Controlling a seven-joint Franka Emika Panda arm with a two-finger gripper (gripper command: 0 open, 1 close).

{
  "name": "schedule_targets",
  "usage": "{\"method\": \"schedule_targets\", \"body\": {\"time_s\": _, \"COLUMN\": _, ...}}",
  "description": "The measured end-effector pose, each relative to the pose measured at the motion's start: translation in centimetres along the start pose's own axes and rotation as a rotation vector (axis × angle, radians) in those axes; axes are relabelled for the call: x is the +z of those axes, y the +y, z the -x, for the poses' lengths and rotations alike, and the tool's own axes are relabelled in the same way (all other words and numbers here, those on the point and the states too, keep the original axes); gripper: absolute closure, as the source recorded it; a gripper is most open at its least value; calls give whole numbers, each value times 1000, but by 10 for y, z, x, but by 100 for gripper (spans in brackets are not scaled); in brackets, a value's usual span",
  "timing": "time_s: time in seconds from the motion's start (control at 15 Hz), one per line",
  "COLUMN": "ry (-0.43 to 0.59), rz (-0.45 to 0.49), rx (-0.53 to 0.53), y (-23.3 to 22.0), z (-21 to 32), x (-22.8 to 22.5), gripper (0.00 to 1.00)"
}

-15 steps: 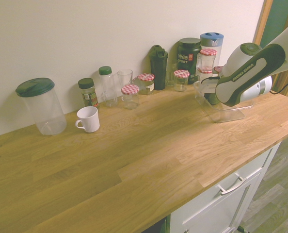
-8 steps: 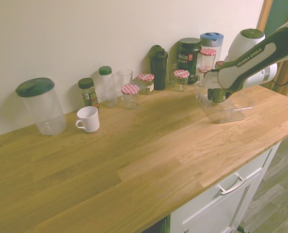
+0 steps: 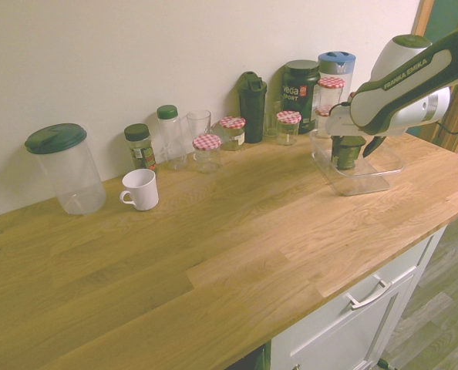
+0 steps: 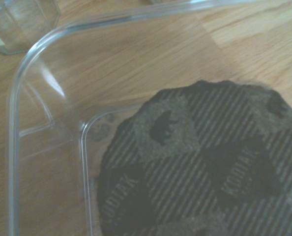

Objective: Put the cereal into the container

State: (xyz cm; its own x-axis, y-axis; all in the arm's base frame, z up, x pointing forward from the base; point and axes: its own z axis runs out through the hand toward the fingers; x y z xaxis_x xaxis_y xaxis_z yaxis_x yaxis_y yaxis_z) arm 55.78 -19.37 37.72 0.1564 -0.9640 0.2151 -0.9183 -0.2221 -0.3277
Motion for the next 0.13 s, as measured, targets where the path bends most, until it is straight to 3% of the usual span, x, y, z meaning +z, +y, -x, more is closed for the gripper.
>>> {"method": "schedule_targets", "body": {"time_s": 0.13, "ry": -12, "rz": -12, "rx": 12, "y": 5, "z": 0, "x": -27, "gripper": 0}}
